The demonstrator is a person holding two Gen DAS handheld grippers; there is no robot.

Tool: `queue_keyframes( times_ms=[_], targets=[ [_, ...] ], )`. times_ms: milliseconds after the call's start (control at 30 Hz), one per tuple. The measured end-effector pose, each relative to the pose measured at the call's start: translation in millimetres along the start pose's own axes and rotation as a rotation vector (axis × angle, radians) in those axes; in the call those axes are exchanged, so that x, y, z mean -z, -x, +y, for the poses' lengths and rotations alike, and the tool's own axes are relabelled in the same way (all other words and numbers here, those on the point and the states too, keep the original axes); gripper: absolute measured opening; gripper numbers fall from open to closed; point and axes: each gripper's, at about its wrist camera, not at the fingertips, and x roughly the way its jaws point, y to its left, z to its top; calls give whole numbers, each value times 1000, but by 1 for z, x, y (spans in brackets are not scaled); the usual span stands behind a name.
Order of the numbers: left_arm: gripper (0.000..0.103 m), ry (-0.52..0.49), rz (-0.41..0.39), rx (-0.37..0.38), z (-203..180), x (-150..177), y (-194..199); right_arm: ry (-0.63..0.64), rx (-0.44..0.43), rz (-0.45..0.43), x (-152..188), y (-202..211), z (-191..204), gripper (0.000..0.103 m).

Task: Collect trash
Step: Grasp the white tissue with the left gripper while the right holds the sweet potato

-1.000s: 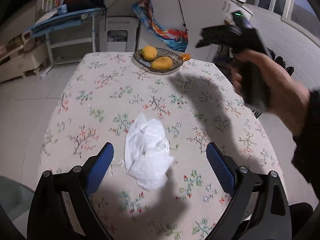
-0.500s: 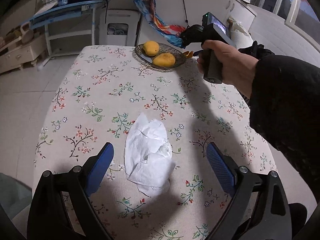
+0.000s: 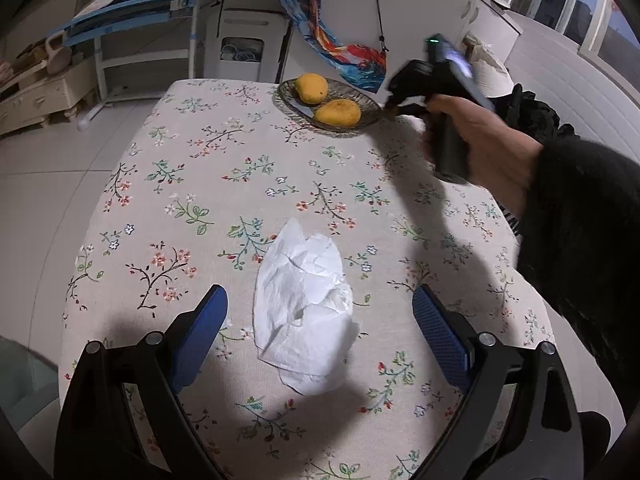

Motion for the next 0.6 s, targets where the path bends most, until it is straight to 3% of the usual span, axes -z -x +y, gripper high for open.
queue_keyframes(
  times_ms=[100,300,433,600],
  targets=[
    [90,16,2,-7,5,-1,-4,35,-30,-5,20,22,-8,19],
    [90,40,-12,-45,9,0,-8,74,-122,24,94,75,-31,19],
    [90,44,-31,-84,9,0,-10,114,-121,36,131,97,-39,19],
    [90,7,-29,-120,-2,0,-15,166,-84,42,140,103,-36,19]
  ],
)
